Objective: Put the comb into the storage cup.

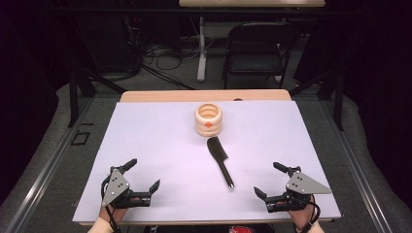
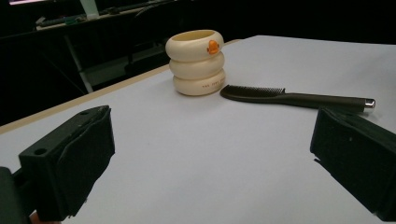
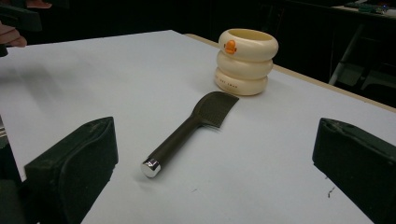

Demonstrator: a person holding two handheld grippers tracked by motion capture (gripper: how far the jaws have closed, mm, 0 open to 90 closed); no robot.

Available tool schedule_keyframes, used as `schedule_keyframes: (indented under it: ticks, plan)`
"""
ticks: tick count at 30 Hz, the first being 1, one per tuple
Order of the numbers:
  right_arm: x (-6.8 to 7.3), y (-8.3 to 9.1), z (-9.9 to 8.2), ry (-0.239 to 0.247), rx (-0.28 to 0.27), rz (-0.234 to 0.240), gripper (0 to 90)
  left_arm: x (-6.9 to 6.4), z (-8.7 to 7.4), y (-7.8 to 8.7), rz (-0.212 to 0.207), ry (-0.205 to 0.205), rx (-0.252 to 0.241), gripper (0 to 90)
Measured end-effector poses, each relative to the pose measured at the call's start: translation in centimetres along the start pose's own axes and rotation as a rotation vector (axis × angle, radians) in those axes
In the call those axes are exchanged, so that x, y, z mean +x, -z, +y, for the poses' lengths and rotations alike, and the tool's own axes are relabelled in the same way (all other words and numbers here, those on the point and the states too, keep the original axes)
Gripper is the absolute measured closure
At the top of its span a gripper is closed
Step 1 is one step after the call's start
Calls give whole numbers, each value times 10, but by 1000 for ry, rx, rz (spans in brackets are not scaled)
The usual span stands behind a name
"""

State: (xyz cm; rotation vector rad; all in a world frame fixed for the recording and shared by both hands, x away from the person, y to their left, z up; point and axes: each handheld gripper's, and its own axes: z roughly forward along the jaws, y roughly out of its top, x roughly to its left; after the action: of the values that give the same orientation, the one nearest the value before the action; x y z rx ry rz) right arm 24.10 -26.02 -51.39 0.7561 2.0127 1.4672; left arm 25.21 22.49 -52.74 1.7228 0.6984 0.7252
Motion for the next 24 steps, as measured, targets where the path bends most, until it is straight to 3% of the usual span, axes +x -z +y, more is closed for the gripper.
schedule_keyframes:
  ticks: [10,24]
  plan:
    - [3,-3,0,-24,22,6,0,-1,0,-1,-9,-7,6,1]
    - [10,-16,3,-14,65,32,0,-1,0,-3,-12,-6,6,1]
